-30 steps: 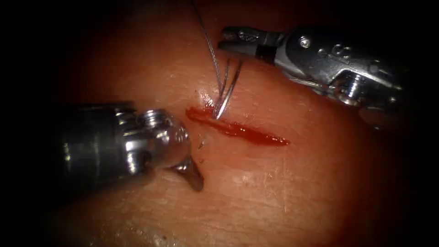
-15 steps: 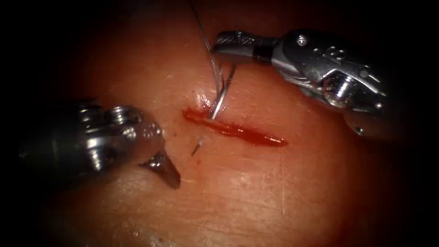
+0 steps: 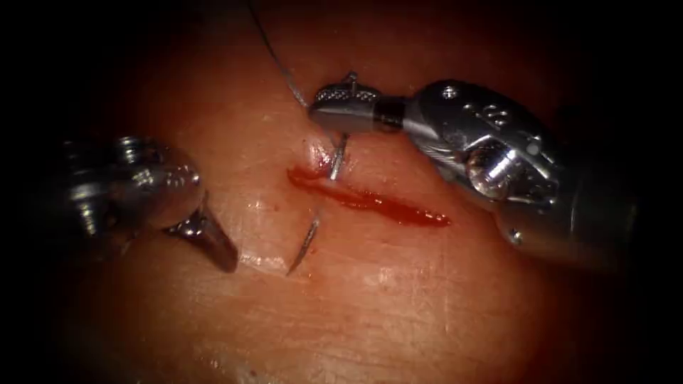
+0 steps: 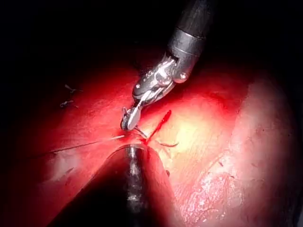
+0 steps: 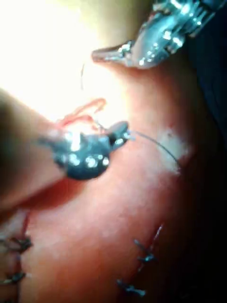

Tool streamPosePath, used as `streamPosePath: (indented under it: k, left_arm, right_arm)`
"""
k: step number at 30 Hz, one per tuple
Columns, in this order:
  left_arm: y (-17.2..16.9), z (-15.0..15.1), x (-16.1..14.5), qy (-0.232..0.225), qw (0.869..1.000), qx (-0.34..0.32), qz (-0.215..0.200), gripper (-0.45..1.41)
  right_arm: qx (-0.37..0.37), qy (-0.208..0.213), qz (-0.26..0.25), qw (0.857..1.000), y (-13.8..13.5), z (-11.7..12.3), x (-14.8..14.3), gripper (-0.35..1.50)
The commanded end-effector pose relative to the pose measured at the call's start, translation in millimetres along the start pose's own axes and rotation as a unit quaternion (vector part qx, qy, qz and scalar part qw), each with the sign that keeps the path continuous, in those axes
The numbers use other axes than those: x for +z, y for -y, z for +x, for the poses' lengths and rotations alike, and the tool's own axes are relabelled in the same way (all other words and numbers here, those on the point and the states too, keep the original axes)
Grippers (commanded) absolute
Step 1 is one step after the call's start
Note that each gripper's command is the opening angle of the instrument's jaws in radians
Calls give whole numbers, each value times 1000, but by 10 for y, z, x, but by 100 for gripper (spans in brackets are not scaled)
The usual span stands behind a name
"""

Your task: Wound Closure

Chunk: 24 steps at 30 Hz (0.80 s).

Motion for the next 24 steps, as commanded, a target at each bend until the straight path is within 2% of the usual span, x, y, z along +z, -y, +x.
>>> streamPosePath:
  k: [1,3,6,9,10,11,12,13,14,16,17,19,24]
  left_arm:
    - [5,6,4,-2,1000,7,3,-10]
    - [5,7,3,-7,1000,20,8,-6]
    - [3,10,1,-17,998,53,19,12]
    - [1,13,-3,-30,995,89,31,17]
    - [-1,14,-4,-35,994,103,33,20]
    - [-4,14,-5,-48,990,127,37,27]
    - [-4,14,-5,-48,990,127,37,27]
    - [-5,14,-5,-55,989,134,38,30]
    - [-7,13,-4,-66,986,147,40,44]
    - [-11,12,-1,-84,980,176,49,72]
    - [-14,11,1,-95,975,195,51,79]
    - [-23,5,9,-125,963,230,58,83]
    - [-31,13,16,-137,954,256,73,83]
  right_arm:
    - [9,3,6,1000,3,-4,9,-35]
    - [28,12,11,999,7,-11,11,-35]
    - [49,17,21,998,9,-21,15,-35]
    - [61,18,21,998,8,-26,16,-35]
    - [60,16,16,998,7,-27,16,-30]
    - [59,5,-6,998,1,-26,15,24]
    - [59,5,-6,998,1,-26,15,24]
    - [59,3,-12,998,-2,-27,15,51]
    - [59,0,-17,998,-7,-28,13,76]
    - [57,-1,-19,998,-14,-31,10,96]
    - [56,-1,-18,998,-17,-33,8,103]
    - [53,-1,-17,998,-25,-39,1,116]
    - [53,2,-12,999,-28,-38,-5,125]
